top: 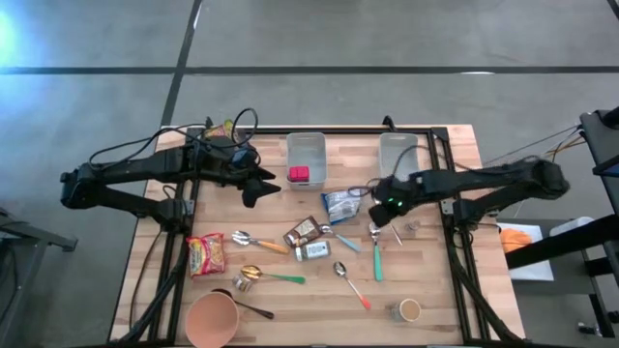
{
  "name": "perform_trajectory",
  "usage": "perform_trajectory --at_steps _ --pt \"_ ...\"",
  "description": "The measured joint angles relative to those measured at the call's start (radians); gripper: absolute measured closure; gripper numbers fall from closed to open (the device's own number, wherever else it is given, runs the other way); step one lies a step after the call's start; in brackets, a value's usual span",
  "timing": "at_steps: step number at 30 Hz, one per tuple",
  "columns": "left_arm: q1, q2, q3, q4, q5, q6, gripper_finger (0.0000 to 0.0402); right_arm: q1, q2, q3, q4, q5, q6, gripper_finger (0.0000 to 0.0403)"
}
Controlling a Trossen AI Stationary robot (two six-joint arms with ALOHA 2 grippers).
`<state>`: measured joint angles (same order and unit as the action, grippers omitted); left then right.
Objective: Pick & Place Food Item
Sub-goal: Put the silver spoon into the right gray bin
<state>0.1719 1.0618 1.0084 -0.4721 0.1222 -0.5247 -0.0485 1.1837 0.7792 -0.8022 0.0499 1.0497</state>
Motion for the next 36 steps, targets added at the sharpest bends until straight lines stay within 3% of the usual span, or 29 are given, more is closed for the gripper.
perform_trajectory --at_steps 5,9,15,18,24,30,36 --pt "0.000 0.000 0.000 0.000 -0.010 0.004 0.0117 -0.068 -0.179 0.001 0.006 0.054 0.001 0.0394" --pt "0.000 0.000 0.000 0.000 -0.024 0.004 0.0117 -0.191 -0.272 0.002 0.005 0.061 -0.082 0.0394" --pt "0.000 0.000 0.000 0.000 -0.025 0.003 0.0117 -0.428 -0.304 0.002 0.011 -0.038 -0.232 0.0394" --pt "0.000 0.000 0.000 0.000 -0.025 0.003 0.0117 -0.532 -0.281 0.009 0.015 -0.093 -0.312 0.0394" --pt "0.000 0.000 0.000 0.000 -0.025 -0.001 0.0117 -0.674 -0.169 0.131 -0.024 -0.107 -0.507 0.0394" --pt "0.000 0.000 0.000 0.000 -0.025 -0.001 0.0117 -0.751 0.002 0.288 -0.159 -0.133 -0.828 0.0394" --pt "0.000 0.000 0.000 0.000 -0.025 -0.004 0.0117 -0.828 0.136 0.317 -0.179 -0.157 -0.896 0.0394"
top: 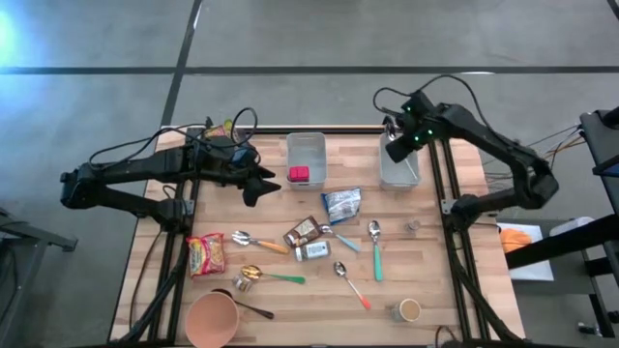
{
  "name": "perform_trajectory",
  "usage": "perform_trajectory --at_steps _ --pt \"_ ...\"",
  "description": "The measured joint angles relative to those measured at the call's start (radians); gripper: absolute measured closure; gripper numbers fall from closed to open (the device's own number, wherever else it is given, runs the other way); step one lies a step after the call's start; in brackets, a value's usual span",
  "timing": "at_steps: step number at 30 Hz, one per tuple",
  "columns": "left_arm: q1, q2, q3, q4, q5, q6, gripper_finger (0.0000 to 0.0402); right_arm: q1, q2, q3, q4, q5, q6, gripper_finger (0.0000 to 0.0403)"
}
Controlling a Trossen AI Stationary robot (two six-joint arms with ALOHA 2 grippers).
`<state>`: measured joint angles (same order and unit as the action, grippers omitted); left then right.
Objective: Pick & Place Food Item
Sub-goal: Put the silver spoon into the right gray bin
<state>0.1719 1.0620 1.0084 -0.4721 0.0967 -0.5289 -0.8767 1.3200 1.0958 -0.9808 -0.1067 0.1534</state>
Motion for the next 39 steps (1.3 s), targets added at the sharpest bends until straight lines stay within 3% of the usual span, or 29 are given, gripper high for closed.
perform_trajectory --at_steps 8,21,39 --pt "0.000 0.000 0.000 0.000 0.000 -0.004 0.0117 -0.061 0.098 -0.049 0.029 -0.032 -0.041 0.0394" --pt "0.000 0.000 0.000 0.000 0.000 -0.015 0.0117 -0.080 0.139 -0.139 0.105 -0.026 -0.077 0.0394" --pt "0.000 0.000 0.000 -0.005 0.000 -0.023 0.0117 -0.086 0.342 -0.128 0.127 -0.022 -0.109 0.0394"
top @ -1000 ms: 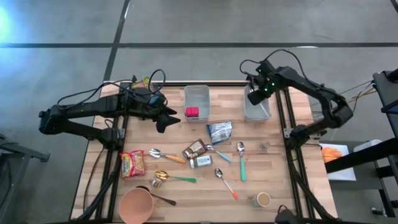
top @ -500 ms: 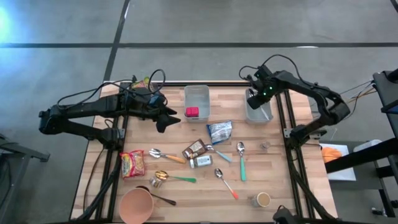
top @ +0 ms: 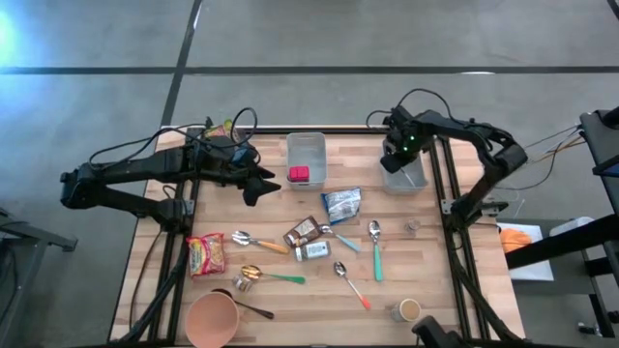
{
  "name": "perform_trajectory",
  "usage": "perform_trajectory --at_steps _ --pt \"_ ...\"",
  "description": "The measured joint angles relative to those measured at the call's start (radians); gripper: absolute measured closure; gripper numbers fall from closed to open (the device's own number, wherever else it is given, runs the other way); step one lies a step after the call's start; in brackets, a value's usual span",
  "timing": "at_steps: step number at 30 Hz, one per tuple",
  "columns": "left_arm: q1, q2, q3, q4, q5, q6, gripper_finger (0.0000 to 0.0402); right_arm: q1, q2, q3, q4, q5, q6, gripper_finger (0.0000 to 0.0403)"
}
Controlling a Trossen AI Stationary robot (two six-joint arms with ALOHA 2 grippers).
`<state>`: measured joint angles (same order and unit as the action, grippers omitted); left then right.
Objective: Pick & Place Food Item
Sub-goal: Put the silver spoon into the right gray bin
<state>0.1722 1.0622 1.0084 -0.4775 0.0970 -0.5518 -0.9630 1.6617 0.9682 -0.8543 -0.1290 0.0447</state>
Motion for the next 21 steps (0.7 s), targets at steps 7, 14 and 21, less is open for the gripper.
perform_trajectory --at_steps 7,14,21 --pt "0.000 0.000 0.000 -0.001 0.000 -0.007 0.0117 0.001 0.024 0.014 0.001 0.028 -0.005 0.0394" --pt "0.000 0.000 0.000 -0.001 0.000 -0.007 0.0117 0.000 0.013 0.010 0.005 0.042 -0.014 0.0394" --pt "0.000 0.000 0.000 -0.001 0.000 -0.007 0.0117 0.001 0.011 0.006 -0.006 0.046 0.000 0.0383"
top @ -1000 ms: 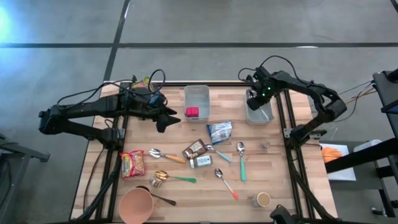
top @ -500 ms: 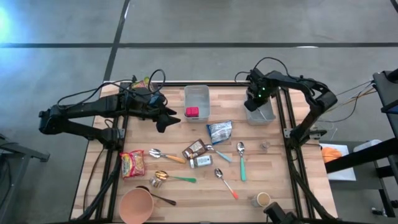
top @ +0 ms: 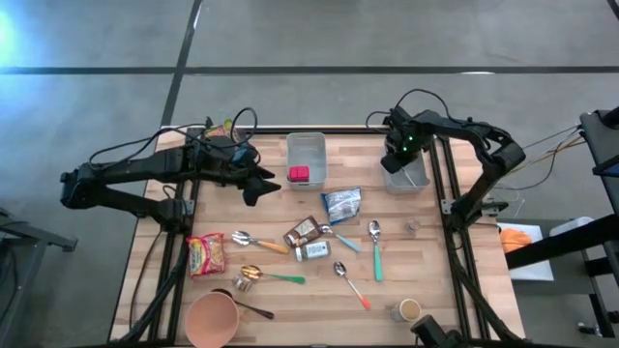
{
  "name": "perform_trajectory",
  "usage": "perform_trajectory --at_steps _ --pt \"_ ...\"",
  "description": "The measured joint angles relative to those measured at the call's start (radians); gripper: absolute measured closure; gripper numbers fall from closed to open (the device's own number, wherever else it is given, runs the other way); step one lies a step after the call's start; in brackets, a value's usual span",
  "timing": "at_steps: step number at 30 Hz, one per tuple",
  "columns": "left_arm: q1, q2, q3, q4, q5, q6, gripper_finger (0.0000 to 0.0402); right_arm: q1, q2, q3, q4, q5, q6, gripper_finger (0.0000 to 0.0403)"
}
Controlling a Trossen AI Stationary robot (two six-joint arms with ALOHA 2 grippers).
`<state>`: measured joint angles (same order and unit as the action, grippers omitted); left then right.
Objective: Pick & Place Food Item
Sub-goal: Put the silver spoon into the right gray bin, then put the right brown seasoning bottle into the left gray bin
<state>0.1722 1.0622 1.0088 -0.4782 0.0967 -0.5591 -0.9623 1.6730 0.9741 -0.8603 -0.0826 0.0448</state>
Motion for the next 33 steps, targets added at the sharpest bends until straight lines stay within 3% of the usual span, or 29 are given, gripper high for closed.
perform_trajectory --at_steps 10,16,26,33 --pt "0.000 0.000 0.000 0.000 0.000 0.000 0.0117 0.000 0.000 0.000 -0.026 -0.001 -0.010 0.0243" --pt "0.000 0.000 0.000 0.000 0.000 0.000 0.0117 0.000 0.000 0.000 -0.027 -0.001 -0.021 0.0183" --pt "0.000 0.000 0.000 0.000 0.000 0.000 0.0117 0.000 -0.021 0.030 -0.108 0.003 -0.015 0.0151" --pt "0.000 0.000 0.000 0.000 0.000 0.000 0.0117 0.002 -0.159 0.059 -0.166 0.004 0.020 0.0150"
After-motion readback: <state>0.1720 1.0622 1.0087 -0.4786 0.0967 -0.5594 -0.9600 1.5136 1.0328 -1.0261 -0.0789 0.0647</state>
